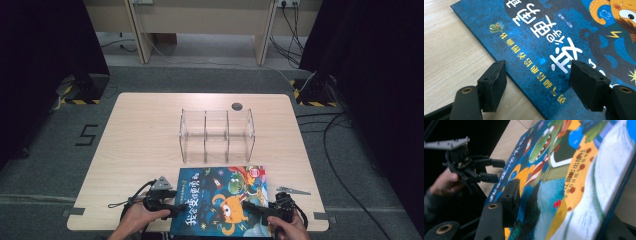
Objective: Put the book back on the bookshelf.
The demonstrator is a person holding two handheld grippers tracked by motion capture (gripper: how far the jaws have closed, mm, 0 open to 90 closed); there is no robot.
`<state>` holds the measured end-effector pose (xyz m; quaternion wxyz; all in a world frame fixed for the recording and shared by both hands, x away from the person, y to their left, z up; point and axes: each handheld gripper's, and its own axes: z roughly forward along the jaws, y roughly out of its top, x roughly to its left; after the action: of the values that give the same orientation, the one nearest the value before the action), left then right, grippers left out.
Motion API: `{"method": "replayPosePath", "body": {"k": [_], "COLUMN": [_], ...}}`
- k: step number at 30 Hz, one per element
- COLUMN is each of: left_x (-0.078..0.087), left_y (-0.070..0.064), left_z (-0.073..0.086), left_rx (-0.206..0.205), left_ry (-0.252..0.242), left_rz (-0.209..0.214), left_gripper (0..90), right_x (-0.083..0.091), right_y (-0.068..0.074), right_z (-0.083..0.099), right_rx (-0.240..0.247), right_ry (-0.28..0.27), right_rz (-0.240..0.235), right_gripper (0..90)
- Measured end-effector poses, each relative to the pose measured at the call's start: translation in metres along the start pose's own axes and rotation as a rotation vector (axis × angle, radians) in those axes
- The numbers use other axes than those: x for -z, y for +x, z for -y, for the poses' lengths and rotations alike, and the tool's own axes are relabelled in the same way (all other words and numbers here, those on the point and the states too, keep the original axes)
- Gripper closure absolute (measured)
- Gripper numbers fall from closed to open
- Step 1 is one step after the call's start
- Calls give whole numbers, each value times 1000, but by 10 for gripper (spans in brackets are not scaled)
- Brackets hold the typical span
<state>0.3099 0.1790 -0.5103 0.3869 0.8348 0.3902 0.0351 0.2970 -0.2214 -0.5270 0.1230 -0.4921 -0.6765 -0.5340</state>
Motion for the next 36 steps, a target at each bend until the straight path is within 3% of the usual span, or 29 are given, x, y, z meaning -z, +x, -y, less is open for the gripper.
{"method": "replayPosePath", "body": {"k": [1, 2, 7, 8, 13, 16, 17, 18, 19, 27, 31, 34, 36], "left_x": [0, 0, -1, -1, -1, 0, 1, 2, 2, 3, 3, -3, -4], "left_y": [0, 0, 0, 0, 1, 4, 5, 7, 9, 15, 15, 13, 12], "left_z": [0, 0, 0, 0, 0, 0, 0, 0, 0, -1, -2, -4, -6], "left_rx": [-3, -18, -21, -14, -7, 23, 39, 52, 78, 125, 121, 127, 122], "left_ry": [1, 4, -1, -3, -4, -6, -7, -8, -11, -12, -14, -22, -24], "left_rz": [0, -8, -8, -5, -3, 3, 14, 21, 43, 99, 114, 168, 179], "left_gripper": [279, 272, 254, 250, 234, 187, 187, 177, 176, 147, 145, 147, 164], "right_x": [1, 3, 5, 6, 7, 8, 8, 9, 9, 11, 13, 13, 13], "right_y": [0, -1, -2, 1, 4, 8, 8, 11, 13, 20, 21, 21, 22], "right_z": [-1, -3, -3, -4, -4, -7, -7, -8, -8, -11, -12, -12, -13], "right_rx": [38, 103, 144, 173, 196, 251, 251, 298, 312, 418, 443, 464, 478], "right_ry": [-2, 11, 19, 12, 7, -8, -8, -25, -28, -59, -66, -73, -76], "right_rz": [-2, 31, 48, 45, 47, 47, 47, 46, 46, 34, 32, 26, 27], "right_gripper": [502, 467, 465, 465, 465, 465, 465, 465, 465, 465, 465, 465, 465]}}
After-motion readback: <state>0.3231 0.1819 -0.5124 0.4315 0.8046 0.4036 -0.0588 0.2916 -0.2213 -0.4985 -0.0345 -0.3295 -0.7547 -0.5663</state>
